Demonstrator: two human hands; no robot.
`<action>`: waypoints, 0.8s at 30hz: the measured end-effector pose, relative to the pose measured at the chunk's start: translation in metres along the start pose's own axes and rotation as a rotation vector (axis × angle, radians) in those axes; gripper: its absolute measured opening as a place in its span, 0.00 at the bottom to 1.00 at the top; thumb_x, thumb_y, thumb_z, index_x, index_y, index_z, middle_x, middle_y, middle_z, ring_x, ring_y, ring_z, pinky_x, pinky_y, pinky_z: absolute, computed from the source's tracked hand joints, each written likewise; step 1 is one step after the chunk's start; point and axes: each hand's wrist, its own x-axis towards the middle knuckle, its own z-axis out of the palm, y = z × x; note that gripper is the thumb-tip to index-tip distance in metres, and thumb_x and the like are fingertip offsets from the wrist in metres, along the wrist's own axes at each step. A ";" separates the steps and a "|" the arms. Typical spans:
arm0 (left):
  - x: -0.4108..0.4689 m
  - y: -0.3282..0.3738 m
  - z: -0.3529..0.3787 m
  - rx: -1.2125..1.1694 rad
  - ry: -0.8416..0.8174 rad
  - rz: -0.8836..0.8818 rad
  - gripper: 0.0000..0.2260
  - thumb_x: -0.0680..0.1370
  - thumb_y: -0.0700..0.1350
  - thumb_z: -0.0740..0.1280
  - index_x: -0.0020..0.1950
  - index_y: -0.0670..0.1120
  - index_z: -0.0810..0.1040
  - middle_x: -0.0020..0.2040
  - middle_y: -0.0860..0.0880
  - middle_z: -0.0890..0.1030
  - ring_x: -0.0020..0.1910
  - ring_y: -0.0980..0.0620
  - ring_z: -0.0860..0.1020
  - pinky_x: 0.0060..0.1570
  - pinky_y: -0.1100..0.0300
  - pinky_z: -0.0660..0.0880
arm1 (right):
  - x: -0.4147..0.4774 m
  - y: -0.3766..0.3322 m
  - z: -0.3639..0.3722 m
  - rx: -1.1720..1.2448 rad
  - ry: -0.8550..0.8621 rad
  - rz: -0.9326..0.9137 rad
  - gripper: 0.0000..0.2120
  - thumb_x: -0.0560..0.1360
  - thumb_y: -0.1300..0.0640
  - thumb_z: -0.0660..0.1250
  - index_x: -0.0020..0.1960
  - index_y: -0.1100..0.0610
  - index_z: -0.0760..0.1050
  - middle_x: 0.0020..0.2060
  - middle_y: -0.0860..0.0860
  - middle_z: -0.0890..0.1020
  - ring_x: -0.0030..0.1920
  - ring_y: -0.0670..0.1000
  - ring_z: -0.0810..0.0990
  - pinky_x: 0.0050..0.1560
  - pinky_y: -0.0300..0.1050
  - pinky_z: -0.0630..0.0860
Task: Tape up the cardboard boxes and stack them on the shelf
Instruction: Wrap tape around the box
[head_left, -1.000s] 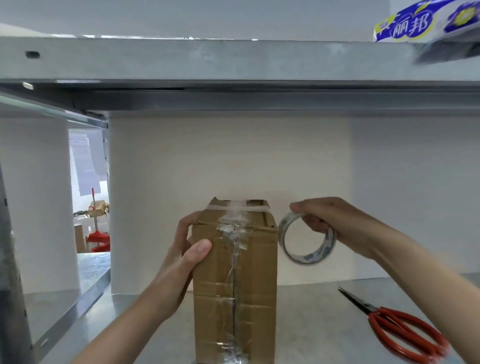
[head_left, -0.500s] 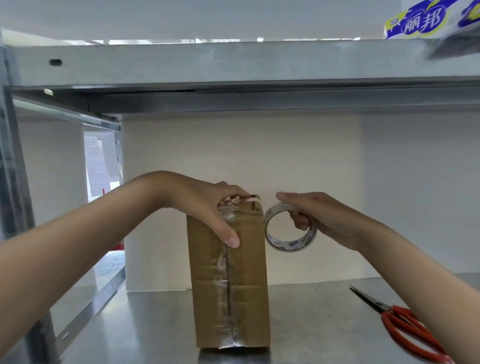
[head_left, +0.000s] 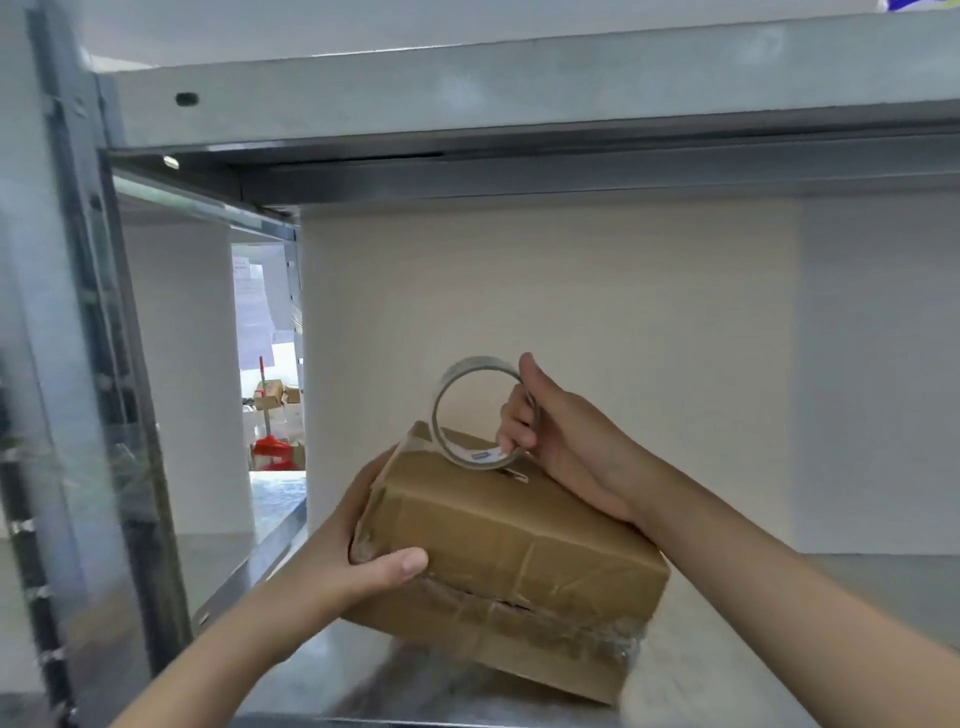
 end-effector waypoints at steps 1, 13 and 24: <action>-0.003 -0.006 -0.002 0.001 0.011 -0.034 0.50 0.50 0.74 0.76 0.70 0.72 0.63 0.65 0.58 0.78 0.63 0.55 0.78 0.59 0.57 0.79 | 0.002 0.002 0.004 -0.018 -0.019 0.015 0.23 0.78 0.37 0.58 0.35 0.55 0.67 0.29 0.51 0.69 0.37 0.52 0.74 0.53 0.46 0.70; 0.010 0.006 -0.004 0.261 -0.001 -0.022 0.47 0.56 0.73 0.76 0.71 0.64 0.63 0.62 0.69 0.74 0.58 0.74 0.73 0.53 0.75 0.72 | 0.014 0.008 0.032 -0.319 -0.098 0.098 0.23 0.82 0.42 0.58 0.37 0.55 0.75 0.31 0.51 0.77 0.42 0.54 0.79 0.57 0.46 0.76; 0.013 0.008 -0.017 0.539 -0.177 -0.129 0.55 0.61 0.80 0.64 0.81 0.61 0.48 0.79 0.66 0.53 0.75 0.63 0.57 0.73 0.64 0.58 | -0.006 -0.072 -0.036 -0.900 -0.007 0.198 0.24 0.71 0.36 0.69 0.27 0.53 0.75 0.28 0.53 0.74 0.34 0.50 0.72 0.47 0.44 0.68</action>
